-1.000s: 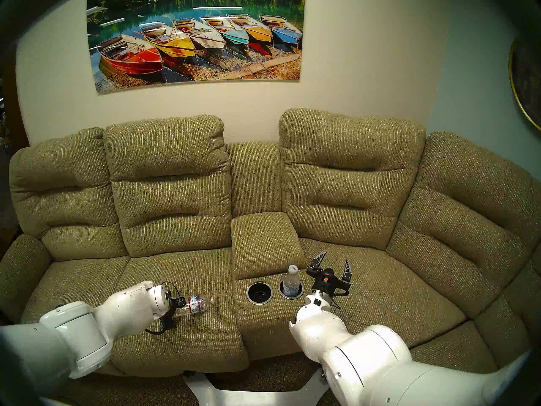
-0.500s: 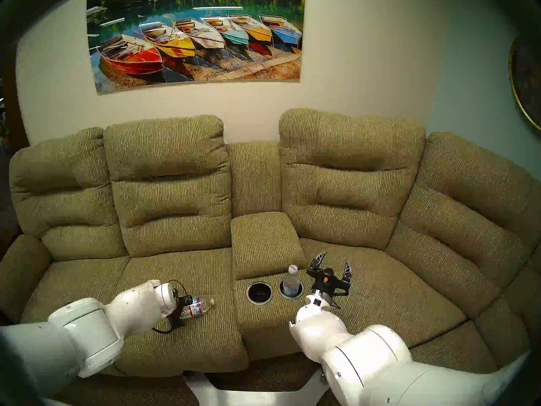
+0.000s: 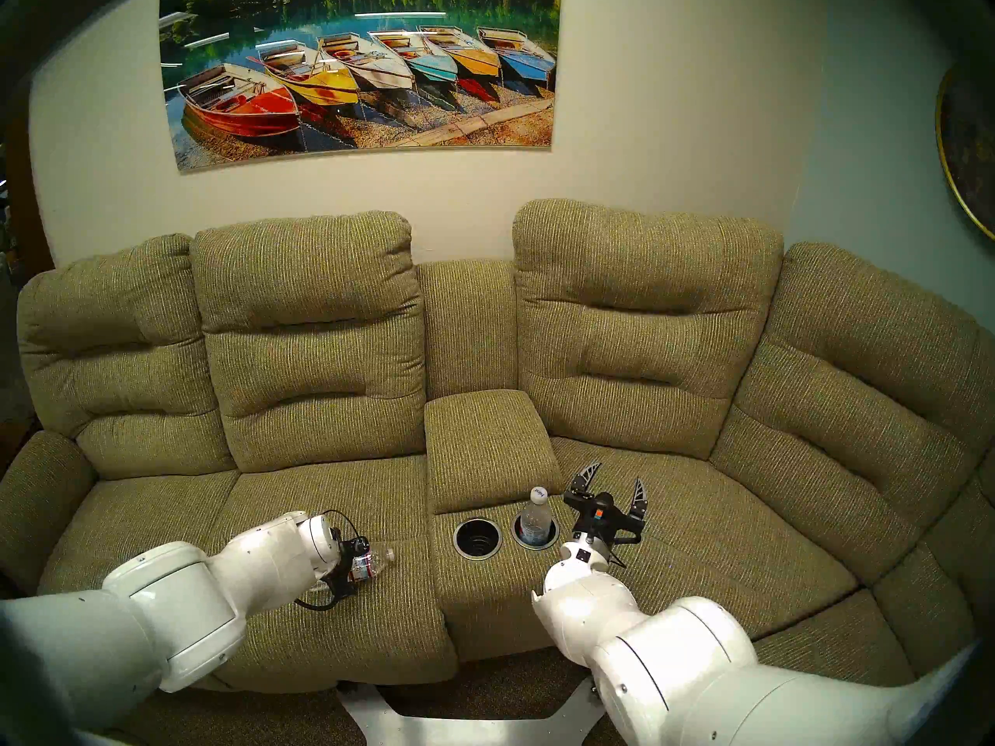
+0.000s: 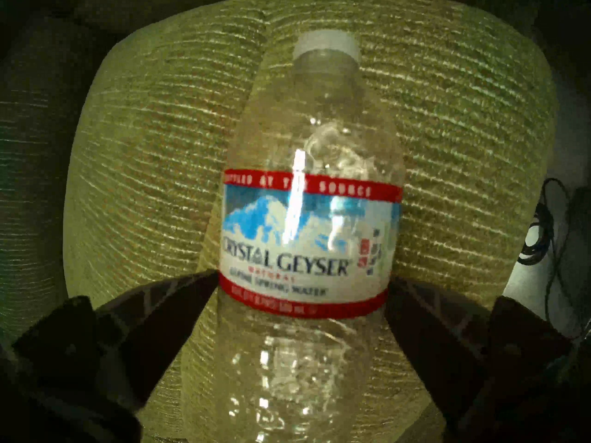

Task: Put bottles into cup holders

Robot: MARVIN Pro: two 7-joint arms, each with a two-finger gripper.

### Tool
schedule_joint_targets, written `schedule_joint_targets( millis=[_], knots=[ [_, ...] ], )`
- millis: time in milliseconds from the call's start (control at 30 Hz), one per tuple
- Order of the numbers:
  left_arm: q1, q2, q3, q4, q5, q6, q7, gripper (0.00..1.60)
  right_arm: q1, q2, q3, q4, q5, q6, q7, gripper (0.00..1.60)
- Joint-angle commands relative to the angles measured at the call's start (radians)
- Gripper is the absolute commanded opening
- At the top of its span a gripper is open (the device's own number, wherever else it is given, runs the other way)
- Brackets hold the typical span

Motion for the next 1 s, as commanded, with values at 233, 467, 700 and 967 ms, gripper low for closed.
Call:
schedule_joint_targets(
  millis=[233,467,700,967],
  knots=[
    [-0.033,-0.031,-0.026,0.025,-0.028,-0.03,-0.028,0.19,0.008,0.0,0.001,-0.008,-0.003,-0.006,-0.001,1.6],
    [-0.083,-0.013,-0.087,-0.021,-0.084,-0.122,-0.082,0.21,0.008,0.0,0.001,-0.007,-0.005,-0.006,0.0,1.6],
    [-0.083,-0.011,-0.164,-0.094,-0.156,-0.224,-0.096,0.08,0.008,0.0,0.002,-0.008,-0.007,-0.006,-0.002,1.6],
    [-0.034,-0.009,-0.218,-0.181,-0.226,-0.322,-0.19,0.02,0.008,0.0,0.002,-0.007,-0.009,-0.006,-0.002,1.6]
  ],
)
